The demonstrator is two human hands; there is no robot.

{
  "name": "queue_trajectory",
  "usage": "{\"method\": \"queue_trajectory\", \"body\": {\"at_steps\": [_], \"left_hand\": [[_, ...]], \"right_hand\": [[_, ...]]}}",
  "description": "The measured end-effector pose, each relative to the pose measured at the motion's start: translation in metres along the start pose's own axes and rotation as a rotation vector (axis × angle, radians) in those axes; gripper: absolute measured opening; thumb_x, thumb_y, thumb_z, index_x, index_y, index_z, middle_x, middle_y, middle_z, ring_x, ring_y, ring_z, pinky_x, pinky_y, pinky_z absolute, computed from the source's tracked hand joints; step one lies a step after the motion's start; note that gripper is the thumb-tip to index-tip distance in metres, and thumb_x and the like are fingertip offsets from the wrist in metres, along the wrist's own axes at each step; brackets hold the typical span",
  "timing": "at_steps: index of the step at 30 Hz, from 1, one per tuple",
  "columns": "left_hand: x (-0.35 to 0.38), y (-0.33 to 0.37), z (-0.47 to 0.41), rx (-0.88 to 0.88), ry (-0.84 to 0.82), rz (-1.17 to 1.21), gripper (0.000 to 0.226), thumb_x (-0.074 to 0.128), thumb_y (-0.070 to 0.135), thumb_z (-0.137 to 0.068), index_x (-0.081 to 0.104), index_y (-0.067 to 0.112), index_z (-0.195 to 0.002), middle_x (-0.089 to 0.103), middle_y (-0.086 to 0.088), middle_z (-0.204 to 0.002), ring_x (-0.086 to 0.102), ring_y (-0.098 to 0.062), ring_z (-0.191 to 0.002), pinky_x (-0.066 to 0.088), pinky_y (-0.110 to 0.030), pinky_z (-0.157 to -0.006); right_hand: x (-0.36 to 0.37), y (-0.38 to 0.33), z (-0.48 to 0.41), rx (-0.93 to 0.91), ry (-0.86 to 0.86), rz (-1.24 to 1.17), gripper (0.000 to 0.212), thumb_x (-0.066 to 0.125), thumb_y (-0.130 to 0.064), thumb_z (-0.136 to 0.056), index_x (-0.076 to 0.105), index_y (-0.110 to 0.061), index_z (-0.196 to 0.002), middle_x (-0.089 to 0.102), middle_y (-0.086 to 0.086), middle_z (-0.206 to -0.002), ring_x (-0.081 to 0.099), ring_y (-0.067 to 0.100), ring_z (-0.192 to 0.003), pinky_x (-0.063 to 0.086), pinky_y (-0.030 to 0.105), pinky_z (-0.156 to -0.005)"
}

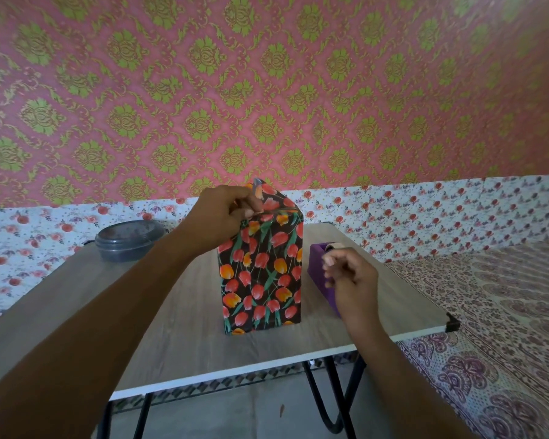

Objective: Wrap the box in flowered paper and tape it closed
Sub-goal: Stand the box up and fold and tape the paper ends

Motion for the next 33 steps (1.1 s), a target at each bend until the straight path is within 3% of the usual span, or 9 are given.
{"method": "queue_trajectory", "body": {"at_steps": [4,7,11,15,18,21,25,28,33], "left_hand": [[-0.008,-0.004,-0.003,-0.04,0.079,-0.019,0.013,0.074,0.006,-0.088,0.078,0.015,-0.096,0.071,0.006,-0.085,0.063,0.002,-0.08,0.042,0.001,-0.063],[-0.011,-0.011,-0.004,-0.065,0.128,-0.022,0.005,0.079,0.01,-0.085,0.077,0.011,-0.089,0.07,0.002,-0.095,0.065,-0.008,-0.086,0.047,-0.011,-0.075],[-0.004,-0.013,-0.002,-0.048,0.153,-0.058,0.016,0.069,0.001,-0.09,0.07,0.005,-0.074,0.063,-0.002,-0.106,0.06,-0.013,-0.094,0.052,-0.022,-0.082],[0.001,-0.022,0.001,-0.023,0.204,-0.085,0.018,0.067,0.011,-0.093,0.069,0.008,-0.074,0.053,-0.001,-0.104,0.045,-0.02,-0.101,0.045,-0.034,-0.086],[0.001,-0.027,0.009,0.013,0.282,-0.035,0.02,0.07,0.018,-0.092,0.062,0.01,-0.075,0.053,-0.003,-0.089,0.051,-0.016,-0.077,0.041,-0.027,-0.067],[-0.005,-0.026,0.02,0.066,0.367,-0.05,0.022,0.065,0.022,-0.097,0.06,0.009,-0.08,0.053,-0.001,-0.078,0.049,-0.014,-0.069,0.035,-0.023,-0.06],[-0.001,-0.023,0.032,0.153,0.37,-0.077,0.025,0.048,0.017,-0.106,0.048,0.011,-0.082,0.043,0.001,-0.072,0.04,-0.018,-0.067,0.024,-0.026,-0.06],[-0.002,-0.032,0.032,0.139,0.387,-0.025,0.029,0.046,0.024,-0.105,0.046,0.009,-0.08,0.048,-0.005,-0.069,0.045,-0.022,-0.063,0.032,-0.038,-0.056],[-0.005,-0.037,0.03,0.151,0.38,0.041,0.03,0.051,0.025,-0.1,0.05,0.007,-0.076,0.057,-0.007,-0.076,0.054,-0.025,-0.071,0.041,-0.046,-0.063]], "right_hand": [[0.029,-0.054,-0.016,-0.176,-0.108,-0.004,0.017,0.068,-0.01,-0.097,0.076,-0.025,-0.097,0.069,-0.009,-0.072,0.059,0.003,-0.065,0.05,0.025,-0.065],[0.054,-0.09,-0.035,-0.278,-0.191,-0.005,0.025,0.068,-0.011,-0.096,0.073,-0.023,-0.118,0.074,-0.005,-0.088,0.067,0.002,-0.079,0.055,0.024,-0.076],[0.09,-0.121,-0.068,-0.351,-0.304,0.139,0.057,0.07,-0.009,-0.095,0.05,-0.016,-0.147,0.067,0.009,-0.078,0.068,0.017,-0.08,0.054,0.021,-0.088],[0.116,-0.132,-0.093,-0.336,-0.327,0.297,0.038,0.068,-0.002,-0.09,0.049,-0.019,-0.118,0.068,0.014,-0.074,0.07,0.026,-0.07,0.06,0.043,-0.072],[0.131,-0.114,-0.102,-0.113,-0.398,0.321,0.04,0.073,-0.003,-0.083,0.046,-0.021,-0.105,0.069,0.021,-0.088,0.068,0.029,-0.067,0.055,0.035,-0.055],[0.14,-0.091,-0.104,0.113,-0.446,0.336,0.039,0.073,0.0,-0.079,0.047,-0.015,-0.105,0.066,0.015,-0.091,0.064,0.016,-0.063,0.047,0.03,-0.052],[0.148,-0.087,-0.108,0.191,-0.497,0.39,0.037,0.078,-0.001,-0.081,0.047,-0.014,-0.096,0.065,0.01,-0.076,0.056,0.014,-0.054,0.045,0.031,-0.054],[0.154,-0.087,-0.108,0.193,-0.55,0.454,0.037,0.08,-0.001,-0.08,0.046,-0.015,-0.081,0.065,0.017,-0.077,0.052,0.02,-0.058,0.041,0.03,-0.05],[0.159,-0.087,-0.106,0.247,-0.66,0.553,0.016,0.079,-0.003,-0.08,0.063,-0.004,-0.082,0.062,0.015,-0.069,0.048,0.016,-0.048,0.035,0.024,-0.042]]}}
Point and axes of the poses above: each hand's wrist, its own z-axis away from the middle knuckle, its own x-axis out of the palm, y = z × x, the point moved 8 cm from there along -z, towards the middle knuckle
